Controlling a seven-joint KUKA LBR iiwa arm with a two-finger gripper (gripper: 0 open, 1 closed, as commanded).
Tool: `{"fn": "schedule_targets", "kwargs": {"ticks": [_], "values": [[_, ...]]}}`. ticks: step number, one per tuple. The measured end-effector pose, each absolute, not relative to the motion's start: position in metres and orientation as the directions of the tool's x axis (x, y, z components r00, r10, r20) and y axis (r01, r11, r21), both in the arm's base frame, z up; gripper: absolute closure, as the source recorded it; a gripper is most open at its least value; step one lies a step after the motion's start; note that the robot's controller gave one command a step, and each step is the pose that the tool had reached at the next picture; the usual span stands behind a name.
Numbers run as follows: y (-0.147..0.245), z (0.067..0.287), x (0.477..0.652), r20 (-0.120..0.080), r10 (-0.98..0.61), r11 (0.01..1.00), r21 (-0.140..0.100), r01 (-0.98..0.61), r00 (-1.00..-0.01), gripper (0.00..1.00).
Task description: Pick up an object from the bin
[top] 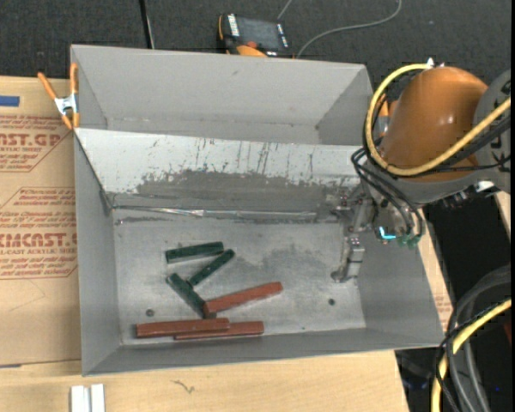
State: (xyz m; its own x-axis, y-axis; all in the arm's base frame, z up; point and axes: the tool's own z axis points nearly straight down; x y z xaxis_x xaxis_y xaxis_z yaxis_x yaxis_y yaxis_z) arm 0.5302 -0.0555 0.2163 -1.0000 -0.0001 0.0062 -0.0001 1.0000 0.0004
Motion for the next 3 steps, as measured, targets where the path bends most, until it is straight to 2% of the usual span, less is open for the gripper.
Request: {"fn": "schedule_targets", "kwargs": {"ticks": [1, 2, 3], "values": [[-0.006, 0.13, 0.477, 0.012, 0.013, 1.0, 0.003, 0.013, -1.0, 0.0], [0.013, 0.068, 0.516, 0.001, -0.154, 0.988, 0.001, -0.154, -0.988, 0.0], [0.013, 0.07, 0.517, -0.001, -0.154, 0.988, 0.0, -0.154, -0.988, 1.0]]}}
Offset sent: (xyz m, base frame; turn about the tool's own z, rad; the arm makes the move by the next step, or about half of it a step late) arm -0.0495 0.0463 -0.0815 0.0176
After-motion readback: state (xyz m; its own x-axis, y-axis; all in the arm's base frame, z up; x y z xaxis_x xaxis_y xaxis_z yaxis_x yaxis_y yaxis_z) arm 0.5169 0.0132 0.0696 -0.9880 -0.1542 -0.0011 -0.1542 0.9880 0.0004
